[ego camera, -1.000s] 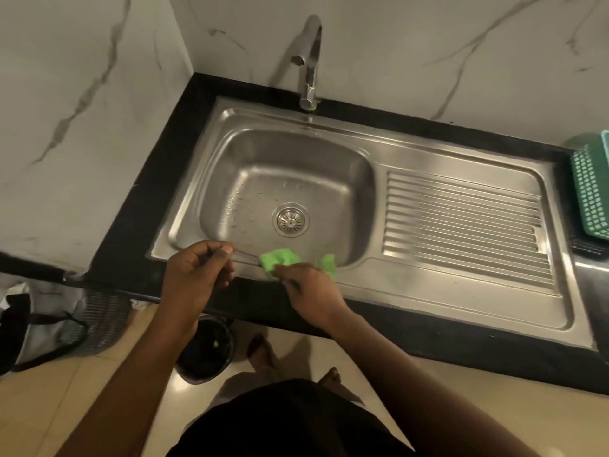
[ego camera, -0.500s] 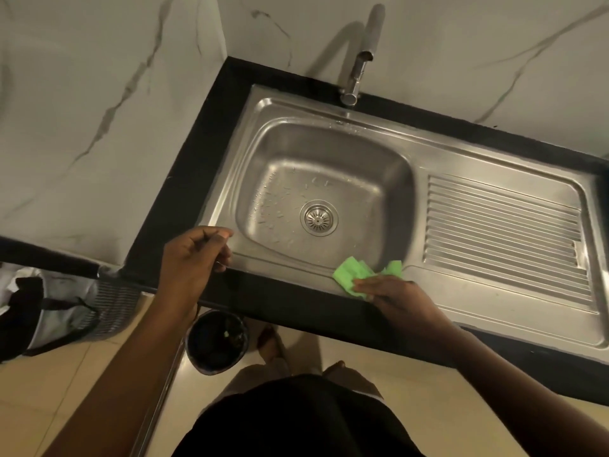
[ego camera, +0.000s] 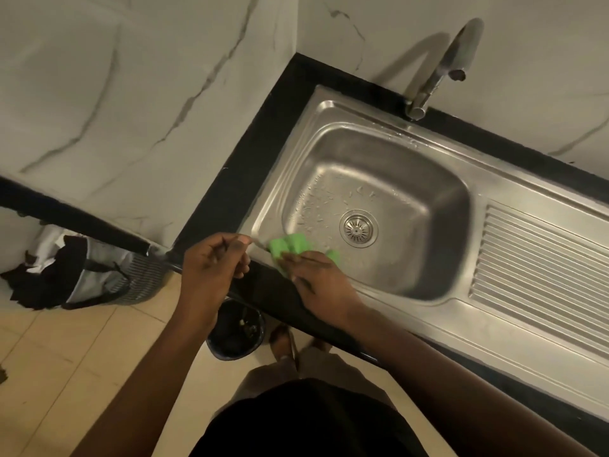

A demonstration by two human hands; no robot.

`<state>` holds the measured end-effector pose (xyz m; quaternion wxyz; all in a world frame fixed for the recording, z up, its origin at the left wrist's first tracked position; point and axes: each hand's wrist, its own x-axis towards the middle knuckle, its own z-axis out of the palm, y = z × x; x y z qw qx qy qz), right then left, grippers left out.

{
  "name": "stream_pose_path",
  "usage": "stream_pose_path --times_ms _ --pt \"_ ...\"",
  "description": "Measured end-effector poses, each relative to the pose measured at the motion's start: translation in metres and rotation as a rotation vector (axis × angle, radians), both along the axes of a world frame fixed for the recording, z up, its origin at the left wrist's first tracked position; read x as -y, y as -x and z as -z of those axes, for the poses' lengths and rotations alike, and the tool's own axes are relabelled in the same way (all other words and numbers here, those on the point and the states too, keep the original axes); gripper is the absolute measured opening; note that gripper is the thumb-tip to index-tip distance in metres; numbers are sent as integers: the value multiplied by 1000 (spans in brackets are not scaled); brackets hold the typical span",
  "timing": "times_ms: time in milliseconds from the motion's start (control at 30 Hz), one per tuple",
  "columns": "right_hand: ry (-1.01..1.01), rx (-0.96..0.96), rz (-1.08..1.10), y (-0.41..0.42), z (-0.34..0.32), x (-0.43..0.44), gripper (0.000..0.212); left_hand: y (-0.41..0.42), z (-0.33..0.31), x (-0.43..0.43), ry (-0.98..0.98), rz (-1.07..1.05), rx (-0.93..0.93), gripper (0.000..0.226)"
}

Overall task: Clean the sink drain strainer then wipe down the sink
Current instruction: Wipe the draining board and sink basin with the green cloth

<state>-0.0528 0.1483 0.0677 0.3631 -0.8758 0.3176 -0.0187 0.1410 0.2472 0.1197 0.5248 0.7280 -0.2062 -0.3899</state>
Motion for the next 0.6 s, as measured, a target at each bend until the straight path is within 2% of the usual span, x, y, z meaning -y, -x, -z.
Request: stream_pose_path --times_ms 133,267,500,600 --pt "30 -45 -131 -47 1 11 56 2 -2 -3 -12 -45 46 11" --pt "68 25 -176 -69 3 29 43 2 2 -3 -53 -85 58 13" --pt "187 140 15 -89 8 89 24 2 0 0 -60 -145 29 15" --pt "109 142 307 -96 10 133 17 2 -4 -1 -61 -151 45 18"
